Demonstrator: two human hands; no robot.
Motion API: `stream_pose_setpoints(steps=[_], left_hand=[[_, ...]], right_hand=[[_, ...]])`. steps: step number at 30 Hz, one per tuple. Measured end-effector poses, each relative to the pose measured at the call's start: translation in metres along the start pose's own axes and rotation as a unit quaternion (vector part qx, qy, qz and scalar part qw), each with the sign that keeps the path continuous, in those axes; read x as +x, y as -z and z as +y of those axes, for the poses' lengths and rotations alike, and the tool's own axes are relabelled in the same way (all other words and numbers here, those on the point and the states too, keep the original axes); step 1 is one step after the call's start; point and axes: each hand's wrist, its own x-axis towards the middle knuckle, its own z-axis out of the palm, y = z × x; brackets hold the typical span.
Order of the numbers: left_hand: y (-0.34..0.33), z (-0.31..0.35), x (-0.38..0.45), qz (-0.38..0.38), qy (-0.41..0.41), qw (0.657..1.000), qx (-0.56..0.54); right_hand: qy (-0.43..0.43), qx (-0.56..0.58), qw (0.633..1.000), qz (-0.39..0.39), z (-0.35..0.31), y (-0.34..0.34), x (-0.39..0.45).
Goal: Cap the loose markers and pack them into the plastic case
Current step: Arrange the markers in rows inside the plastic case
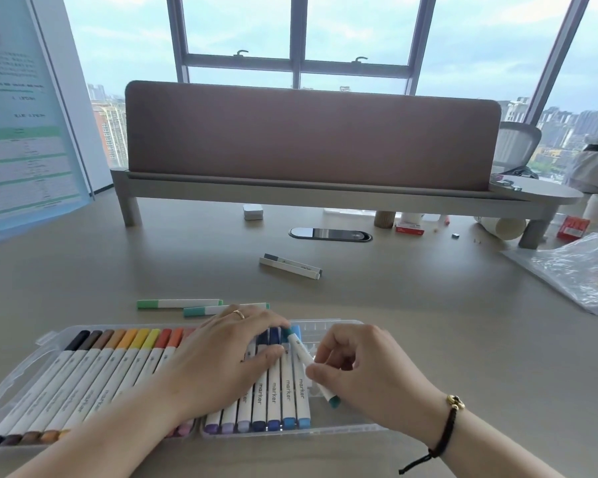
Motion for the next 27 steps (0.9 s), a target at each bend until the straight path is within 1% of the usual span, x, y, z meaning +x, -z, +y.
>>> stream_pose_setpoints(steps=[5,8,13,16,20,25,27], left_hand=[[0.001,0.001,-0.001,-0.042,-0.021,0.999,-0.004],[0.002,0.002,-0.001,-0.072,-0.017,0.997,0.003],[0.004,0.003,-0.001,-0.096,-0.009,0.995,0.014],[0.005,0.004,-0.001,-0.117,0.001,0.993,0.019],[0.006,0.004,-0.001,-0.136,0.007,0.990,0.025],[0.007,0.005,-0.001,-0.136,0.011,0.990,0.026],[0.007,0.005,-0.001,-0.135,0.010,0.991,0.020]], right_hand=[[0.012,0.013,1.000,-0.014,0.002,-0.003,-0.001],[0.014,0.008,1.000,-0.014,0.002,-0.003,-0.001],[0.013,0.010,1.000,-0.008,0.003,-0.002,0.000],[0.007,0.027,0.999,-0.043,0.004,0.005,0.000],[0.013,0.009,0.997,-0.072,0.007,0.009,0.002],[0.050,-0.066,0.996,-0.037,0.012,0.012,0.003],[0.068,-0.080,0.993,-0.043,0.014,0.012,0.003]])
